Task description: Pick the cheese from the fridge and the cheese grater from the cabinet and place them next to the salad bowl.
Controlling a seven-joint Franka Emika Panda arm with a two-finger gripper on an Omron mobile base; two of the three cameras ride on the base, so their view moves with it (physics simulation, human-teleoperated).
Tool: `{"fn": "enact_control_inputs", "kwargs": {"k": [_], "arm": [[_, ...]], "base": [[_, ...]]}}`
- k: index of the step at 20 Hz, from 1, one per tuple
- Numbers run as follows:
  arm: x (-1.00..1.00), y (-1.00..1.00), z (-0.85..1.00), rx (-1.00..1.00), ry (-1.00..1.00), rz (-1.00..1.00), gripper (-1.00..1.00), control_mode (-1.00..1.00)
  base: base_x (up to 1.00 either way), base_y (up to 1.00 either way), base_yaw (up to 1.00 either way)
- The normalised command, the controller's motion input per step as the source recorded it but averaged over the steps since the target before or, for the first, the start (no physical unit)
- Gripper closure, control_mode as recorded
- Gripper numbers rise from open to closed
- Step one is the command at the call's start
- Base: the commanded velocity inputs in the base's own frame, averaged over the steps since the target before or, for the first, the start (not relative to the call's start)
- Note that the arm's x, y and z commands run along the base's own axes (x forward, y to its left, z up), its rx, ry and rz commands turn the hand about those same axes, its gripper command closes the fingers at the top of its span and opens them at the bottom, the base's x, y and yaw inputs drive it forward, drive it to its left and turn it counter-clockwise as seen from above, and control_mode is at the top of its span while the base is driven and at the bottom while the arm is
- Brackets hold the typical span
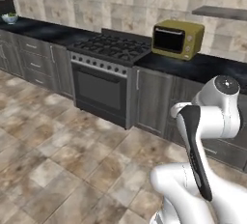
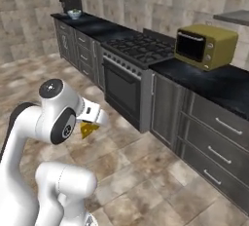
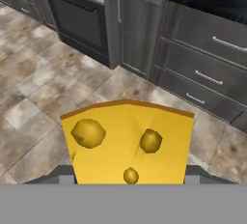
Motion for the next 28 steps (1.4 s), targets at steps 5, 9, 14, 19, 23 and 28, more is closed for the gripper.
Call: {"fn": "enact_control_inputs", "kwargs": {"k": [5, 9, 14, 19, 23, 28], "arm": [[0.0, 0.0, 0.0, 0.0, 0.0, 0.0, 1.0, 1.0], [0.0, 0.0, 0.0, 0.0, 0.0, 0.0, 1.0, 1.0], [0.0, 0.0, 0.0, 0.0, 0.0, 0.0, 1.0, 1.0], [0.0, 0.0, 0.0, 0.0, 0.0, 0.0, 1.0, 1.0], [0.0, 0.0, 0.0, 0.0, 0.0, 0.0, 1.0, 1.0], [0.0, 0.0, 0.0, 0.0, 0.0, 0.0, 1.0, 1.0]], "base": [[1.0, 0.03, 0.3], [1.0, 0.35, 0.32], [1.0, 0.45, 0.35], [1.0, 0.13, 0.24], [1.0, 0.0, 0.11], [1.0, 0.06, 0.07]]}}
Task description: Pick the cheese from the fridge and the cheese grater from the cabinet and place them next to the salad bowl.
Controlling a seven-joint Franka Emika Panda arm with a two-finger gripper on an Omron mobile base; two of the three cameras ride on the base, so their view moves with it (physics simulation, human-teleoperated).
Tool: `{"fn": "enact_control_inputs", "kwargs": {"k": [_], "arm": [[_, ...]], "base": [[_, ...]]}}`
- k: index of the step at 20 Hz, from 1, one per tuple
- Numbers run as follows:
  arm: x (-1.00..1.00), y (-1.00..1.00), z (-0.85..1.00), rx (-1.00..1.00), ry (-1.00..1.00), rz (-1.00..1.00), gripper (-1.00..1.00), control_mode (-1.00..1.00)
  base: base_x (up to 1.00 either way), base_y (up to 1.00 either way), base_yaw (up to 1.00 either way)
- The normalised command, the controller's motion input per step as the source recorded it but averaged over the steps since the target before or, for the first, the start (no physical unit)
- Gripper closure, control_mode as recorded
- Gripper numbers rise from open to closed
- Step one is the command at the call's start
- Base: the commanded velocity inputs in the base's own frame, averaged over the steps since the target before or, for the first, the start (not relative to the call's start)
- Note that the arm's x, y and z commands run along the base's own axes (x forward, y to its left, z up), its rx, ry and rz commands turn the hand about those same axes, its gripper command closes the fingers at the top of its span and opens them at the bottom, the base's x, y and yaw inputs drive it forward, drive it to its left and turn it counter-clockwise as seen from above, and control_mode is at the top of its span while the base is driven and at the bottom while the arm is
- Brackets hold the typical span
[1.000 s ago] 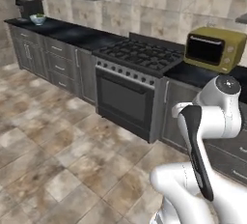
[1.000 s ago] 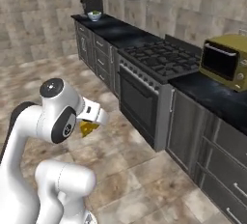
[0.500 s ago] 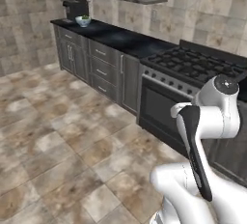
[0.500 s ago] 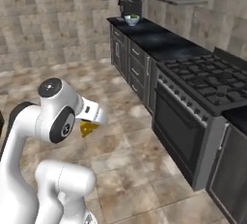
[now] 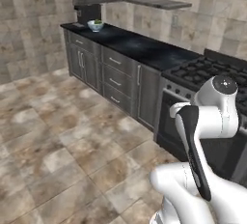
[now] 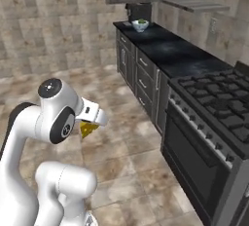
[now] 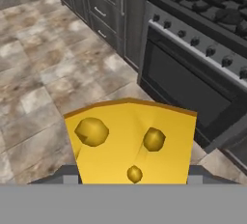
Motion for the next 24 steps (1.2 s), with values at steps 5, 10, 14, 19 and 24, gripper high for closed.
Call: {"fn": "enact_control_inputs", "kwargs": {"k": [5, 10, 14, 19, 24], "arm": [[0.0, 0.0, 0.0, 0.0, 0.0, 0.0, 1.0, 1.0], [0.0, 0.0, 0.0, 0.0, 0.0, 0.0, 1.0, 1.0], [0.0, 0.0, 0.0, 0.0, 0.0, 0.0, 1.0, 1.0], [0.0, 0.0, 0.0, 0.0, 0.0, 0.0, 1.0, 1.0], [0.0, 0.0, 0.0, 0.0, 0.0, 0.0, 1.0, 1.0]], "base": [[1.0, 0.08, 0.06], [1.0, 0.0, 0.11], [1.0, 0.0, 0.11], [1.0, 0.12, 0.09], [1.0, 0.42, 0.07]]}}
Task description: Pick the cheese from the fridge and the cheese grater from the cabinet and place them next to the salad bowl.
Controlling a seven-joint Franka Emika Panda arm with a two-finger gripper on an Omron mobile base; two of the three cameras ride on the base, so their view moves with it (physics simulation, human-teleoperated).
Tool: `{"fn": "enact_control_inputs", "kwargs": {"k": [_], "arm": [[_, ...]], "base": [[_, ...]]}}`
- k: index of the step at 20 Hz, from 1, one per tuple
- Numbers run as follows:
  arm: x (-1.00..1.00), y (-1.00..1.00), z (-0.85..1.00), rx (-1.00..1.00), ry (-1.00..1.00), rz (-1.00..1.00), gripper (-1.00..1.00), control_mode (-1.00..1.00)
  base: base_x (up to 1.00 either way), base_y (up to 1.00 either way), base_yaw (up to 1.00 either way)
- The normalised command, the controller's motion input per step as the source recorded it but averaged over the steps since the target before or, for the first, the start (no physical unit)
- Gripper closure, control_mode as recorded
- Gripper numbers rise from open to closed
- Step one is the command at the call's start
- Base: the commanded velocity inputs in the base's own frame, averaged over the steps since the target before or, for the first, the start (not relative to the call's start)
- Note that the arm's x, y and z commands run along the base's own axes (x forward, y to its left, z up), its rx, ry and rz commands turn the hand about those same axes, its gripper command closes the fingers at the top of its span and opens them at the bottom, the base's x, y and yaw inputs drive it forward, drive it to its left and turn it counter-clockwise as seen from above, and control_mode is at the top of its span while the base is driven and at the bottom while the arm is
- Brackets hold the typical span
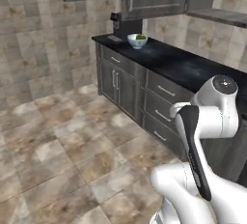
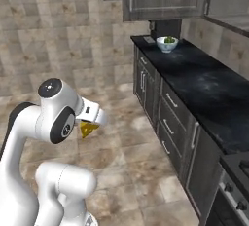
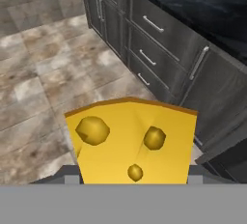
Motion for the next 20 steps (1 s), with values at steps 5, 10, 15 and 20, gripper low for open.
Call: {"fn": "enact_control_inputs", "kwargs": {"k": [5, 10, 15, 20], "arm": [[0.0, 0.0, 0.0, 0.0, 0.0, 0.0, 1.0, 1.0], [0.0, 0.0, 0.0, 0.0, 0.0, 0.0, 1.0, 1.0], [0.0, 0.0, 0.0, 0.0, 0.0, 0.0, 1.0, 1.0], [0.0, 0.0, 0.0, 0.0, 0.0, 0.0, 1.0, 1.0]], "base": [[1.0, 0.57, 0.06], [1.0, 0.62, 0.05], [1.0, 0.57, 0.01], [1.0, 0.62, 0.0]]}}
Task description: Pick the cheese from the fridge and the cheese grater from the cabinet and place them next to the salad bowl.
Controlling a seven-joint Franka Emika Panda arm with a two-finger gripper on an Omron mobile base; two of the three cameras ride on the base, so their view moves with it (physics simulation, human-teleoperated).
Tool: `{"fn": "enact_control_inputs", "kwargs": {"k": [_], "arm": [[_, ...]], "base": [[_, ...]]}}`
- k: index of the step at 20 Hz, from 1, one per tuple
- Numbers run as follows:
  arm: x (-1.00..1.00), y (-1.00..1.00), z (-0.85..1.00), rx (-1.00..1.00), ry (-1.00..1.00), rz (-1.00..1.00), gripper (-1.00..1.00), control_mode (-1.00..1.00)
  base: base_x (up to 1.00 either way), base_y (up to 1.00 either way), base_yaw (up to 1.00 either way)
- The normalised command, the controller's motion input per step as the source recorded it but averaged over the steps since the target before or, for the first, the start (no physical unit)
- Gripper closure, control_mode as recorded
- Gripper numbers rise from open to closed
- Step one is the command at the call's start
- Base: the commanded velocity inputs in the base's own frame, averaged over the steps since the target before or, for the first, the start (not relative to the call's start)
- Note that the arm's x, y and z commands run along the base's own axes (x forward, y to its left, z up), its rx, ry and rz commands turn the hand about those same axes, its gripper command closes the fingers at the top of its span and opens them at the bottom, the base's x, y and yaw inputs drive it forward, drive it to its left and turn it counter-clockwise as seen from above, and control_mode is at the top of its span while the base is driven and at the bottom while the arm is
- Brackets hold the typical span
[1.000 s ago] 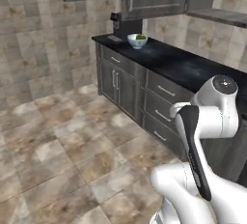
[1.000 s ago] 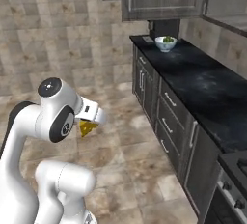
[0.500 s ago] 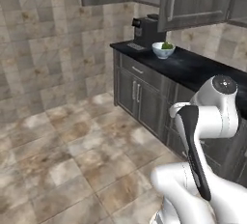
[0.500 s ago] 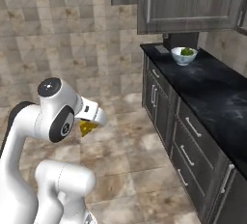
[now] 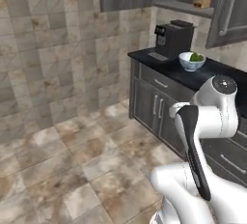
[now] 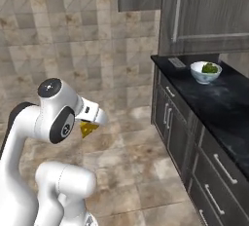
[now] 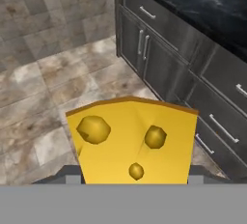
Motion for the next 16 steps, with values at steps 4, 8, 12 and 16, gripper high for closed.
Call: {"fn": "enact_control_inputs", "kwargs": {"k": [4, 8, 12, 16], "arm": [[0.0, 0.0, 0.0, 0.0, 0.0, 0.0, 1.0, 1.0], [0.0, 0.0, 0.0, 0.0, 0.0, 0.0, 1.0, 1.0], [0.0, 0.0, 0.0, 0.0, 0.0, 0.0, 1.0, 1.0], [0.0, 0.0, 0.0, 0.0, 0.0, 0.0, 1.0, 1.0]], "base": [[1.0, 0.79, 0.0], [1.0, 0.77, -0.02], [1.0, 0.24, -0.16], [1.0, 0.06, -0.36]]}}
